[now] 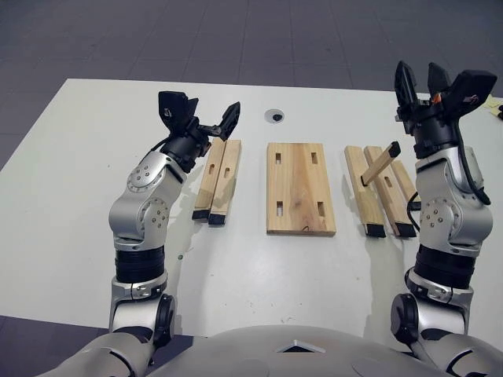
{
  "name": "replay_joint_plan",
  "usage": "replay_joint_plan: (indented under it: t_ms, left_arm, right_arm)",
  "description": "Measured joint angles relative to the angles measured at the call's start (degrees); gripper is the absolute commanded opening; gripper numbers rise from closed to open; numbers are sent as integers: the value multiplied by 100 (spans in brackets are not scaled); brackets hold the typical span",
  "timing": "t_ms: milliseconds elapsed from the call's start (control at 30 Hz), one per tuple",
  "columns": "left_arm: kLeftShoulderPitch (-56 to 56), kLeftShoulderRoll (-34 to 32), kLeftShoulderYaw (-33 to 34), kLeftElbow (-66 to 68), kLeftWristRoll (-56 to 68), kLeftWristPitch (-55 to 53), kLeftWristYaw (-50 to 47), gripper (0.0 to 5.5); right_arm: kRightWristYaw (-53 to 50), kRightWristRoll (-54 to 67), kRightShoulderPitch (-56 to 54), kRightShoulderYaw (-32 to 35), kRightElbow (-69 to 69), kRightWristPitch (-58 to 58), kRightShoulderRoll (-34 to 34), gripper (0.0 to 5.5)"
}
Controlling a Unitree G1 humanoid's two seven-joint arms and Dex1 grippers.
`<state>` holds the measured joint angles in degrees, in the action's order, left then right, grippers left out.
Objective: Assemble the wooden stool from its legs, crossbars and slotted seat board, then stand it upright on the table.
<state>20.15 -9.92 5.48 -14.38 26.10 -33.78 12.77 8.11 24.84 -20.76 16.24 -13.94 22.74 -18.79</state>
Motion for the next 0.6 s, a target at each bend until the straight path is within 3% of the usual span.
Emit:
replay_joint_plan:
  t_ms: [200, 333, 600]
  left_arm:
    - [-16, 18, -9, 0, -4, 5, -1, 540]
    - [-63, 33, -7, -5, -12, 17, -28, 540]
    - [-127, 49, -22, -9, -10, 34, -32, 540]
  right_arm:
    - [50, -93, -112, -14, 260, 103, -55, 460]
    - [290, -233, 375, -128, 944, -148, 13, 528]
    - [513, -271, 198, -51, 1513, -674, -65, 537]
